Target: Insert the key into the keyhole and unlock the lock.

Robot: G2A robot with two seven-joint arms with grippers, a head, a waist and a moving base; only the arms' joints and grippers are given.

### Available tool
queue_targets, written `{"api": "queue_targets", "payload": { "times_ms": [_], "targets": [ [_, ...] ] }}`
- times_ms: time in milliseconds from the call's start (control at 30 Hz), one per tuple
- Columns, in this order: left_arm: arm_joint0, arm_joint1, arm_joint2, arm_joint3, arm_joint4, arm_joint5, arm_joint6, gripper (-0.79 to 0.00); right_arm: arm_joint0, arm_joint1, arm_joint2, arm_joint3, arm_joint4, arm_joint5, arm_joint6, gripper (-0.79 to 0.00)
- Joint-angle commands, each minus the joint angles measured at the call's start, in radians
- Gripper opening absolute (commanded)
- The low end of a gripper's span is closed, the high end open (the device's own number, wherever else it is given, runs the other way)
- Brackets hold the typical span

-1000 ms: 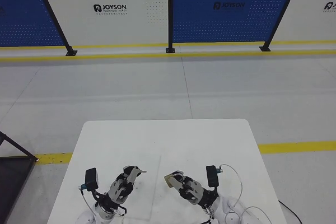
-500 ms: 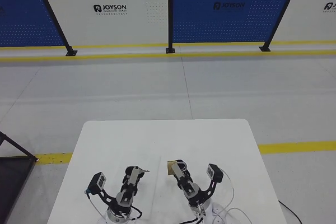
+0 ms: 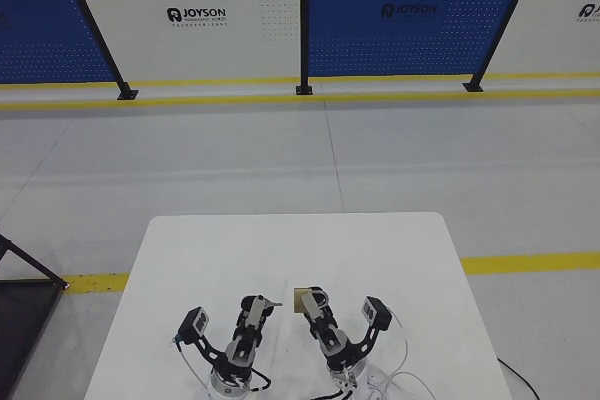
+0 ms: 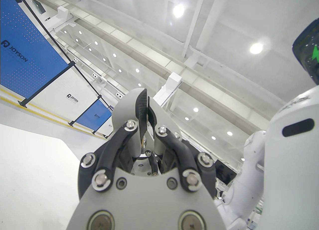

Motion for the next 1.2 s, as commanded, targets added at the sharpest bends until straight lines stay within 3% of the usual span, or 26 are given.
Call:
{"api": "queue_targets", "payload": {
  "times_ms": [0,1167],
  "targets": [
    [-0.001,-0.006,0.003,0.007,0.01,0.004,0.004,-0.785,0.001,-0.003,0.002,0.002,-0.012,0.006,-0.01,-0.785],
    [-0.014,-0.072,0.002,0.046,0.066,0.059,0.059,-0.785,-0.014,-0.037,0.034,0.015,-0.085,0.023,-0.04,-0.785]
  ]
}}
